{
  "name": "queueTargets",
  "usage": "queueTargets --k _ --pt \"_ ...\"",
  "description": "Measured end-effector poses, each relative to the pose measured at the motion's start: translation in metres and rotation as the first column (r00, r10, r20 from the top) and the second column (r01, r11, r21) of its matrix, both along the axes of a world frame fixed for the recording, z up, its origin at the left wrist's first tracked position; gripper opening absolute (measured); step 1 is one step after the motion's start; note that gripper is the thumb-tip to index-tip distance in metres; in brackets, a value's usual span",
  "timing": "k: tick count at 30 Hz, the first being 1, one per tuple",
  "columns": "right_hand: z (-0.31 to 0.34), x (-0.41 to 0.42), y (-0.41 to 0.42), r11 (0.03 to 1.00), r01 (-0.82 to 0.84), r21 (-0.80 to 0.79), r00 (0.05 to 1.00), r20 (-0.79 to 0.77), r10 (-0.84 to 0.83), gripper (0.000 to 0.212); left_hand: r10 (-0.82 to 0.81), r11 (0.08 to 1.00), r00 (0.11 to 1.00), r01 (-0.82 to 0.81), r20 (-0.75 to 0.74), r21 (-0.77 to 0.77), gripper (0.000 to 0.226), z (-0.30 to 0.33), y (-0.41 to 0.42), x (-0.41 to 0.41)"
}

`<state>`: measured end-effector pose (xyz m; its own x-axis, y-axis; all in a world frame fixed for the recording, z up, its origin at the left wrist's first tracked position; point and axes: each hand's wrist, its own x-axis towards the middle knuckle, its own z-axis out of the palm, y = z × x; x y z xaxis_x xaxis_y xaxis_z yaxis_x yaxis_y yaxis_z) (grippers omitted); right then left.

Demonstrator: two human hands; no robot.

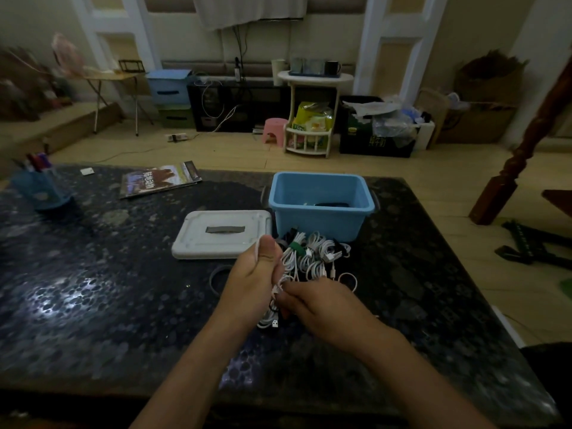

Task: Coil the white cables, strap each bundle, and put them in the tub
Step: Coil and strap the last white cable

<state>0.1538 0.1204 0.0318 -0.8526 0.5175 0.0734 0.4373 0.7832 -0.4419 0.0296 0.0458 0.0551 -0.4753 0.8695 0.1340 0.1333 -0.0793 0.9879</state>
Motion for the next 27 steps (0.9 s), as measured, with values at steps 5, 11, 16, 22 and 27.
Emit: queueTargets --k 5,11,16,22,27 --pt "-0.008 -0.008 -0.010 1.000 -0.011 0.005 0.994 0.108 0.011 0.032 0.000 0.999 0.990 -0.007 0.142 0.044 0.051 0.002 0.002 0.004" --pt "-0.007 -0.006 -0.010 0.994 -0.109 0.026 0.990 0.097 0.106 0.028 0.009 1.000 0.973 -0.015 0.232 0.021 0.045 0.006 0.001 -0.008" --pt "0.004 0.012 0.012 0.996 -0.085 -0.012 0.996 0.030 0.085 0.024 0.038 0.995 0.998 -0.042 -0.046 -0.086 0.036 0.002 -0.006 -0.037" --pt "0.019 0.015 0.001 0.984 -0.165 -0.067 0.968 -0.200 0.149 0.019 -0.081 0.982 0.866 -0.016 -0.493 -0.189 0.037 -0.011 -0.006 -0.030" --pt "0.024 0.015 -0.001 0.992 -0.108 -0.066 0.947 -0.311 0.083 0.013 -0.077 0.973 0.953 0.007 -0.293 -0.231 0.033 -0.010 0.000 -0.012"
